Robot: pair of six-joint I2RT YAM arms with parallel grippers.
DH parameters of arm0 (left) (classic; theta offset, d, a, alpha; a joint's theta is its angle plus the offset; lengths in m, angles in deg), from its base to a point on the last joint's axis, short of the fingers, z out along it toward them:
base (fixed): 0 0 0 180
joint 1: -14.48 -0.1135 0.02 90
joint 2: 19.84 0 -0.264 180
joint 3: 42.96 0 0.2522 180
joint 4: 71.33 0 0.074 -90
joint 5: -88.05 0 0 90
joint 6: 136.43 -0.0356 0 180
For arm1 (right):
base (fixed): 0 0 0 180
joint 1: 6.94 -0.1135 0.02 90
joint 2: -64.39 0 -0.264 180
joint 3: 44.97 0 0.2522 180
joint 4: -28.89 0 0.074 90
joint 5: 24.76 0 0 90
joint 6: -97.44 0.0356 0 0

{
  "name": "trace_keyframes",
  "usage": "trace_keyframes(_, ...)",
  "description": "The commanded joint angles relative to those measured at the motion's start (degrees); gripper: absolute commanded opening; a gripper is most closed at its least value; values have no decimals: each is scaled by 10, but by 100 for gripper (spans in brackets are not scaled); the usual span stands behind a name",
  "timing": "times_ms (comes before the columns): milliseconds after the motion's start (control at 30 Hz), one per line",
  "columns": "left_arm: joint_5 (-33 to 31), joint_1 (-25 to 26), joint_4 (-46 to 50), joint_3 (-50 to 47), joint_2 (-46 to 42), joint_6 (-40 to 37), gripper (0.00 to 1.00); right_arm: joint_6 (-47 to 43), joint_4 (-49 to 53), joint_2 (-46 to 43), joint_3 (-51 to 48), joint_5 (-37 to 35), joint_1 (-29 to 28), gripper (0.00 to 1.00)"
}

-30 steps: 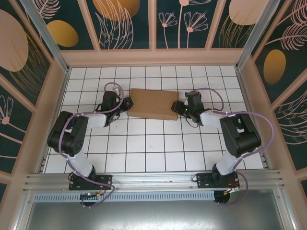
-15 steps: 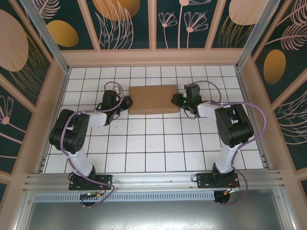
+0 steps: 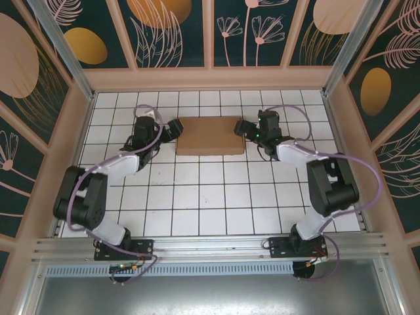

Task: Fold the paper box

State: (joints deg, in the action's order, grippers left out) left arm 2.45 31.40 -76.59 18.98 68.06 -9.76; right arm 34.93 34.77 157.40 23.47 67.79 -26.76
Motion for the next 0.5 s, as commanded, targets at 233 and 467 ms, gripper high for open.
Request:
trace_keyframes(233,-199,-28,-128,-124,-224,-281,99,-249,-303,-293,-220,-131,-24,99)
trace_keyframes(467,-179,-104,-247,-214,-153,-319,99,-353,-524,-276,-373,-123,34,99)
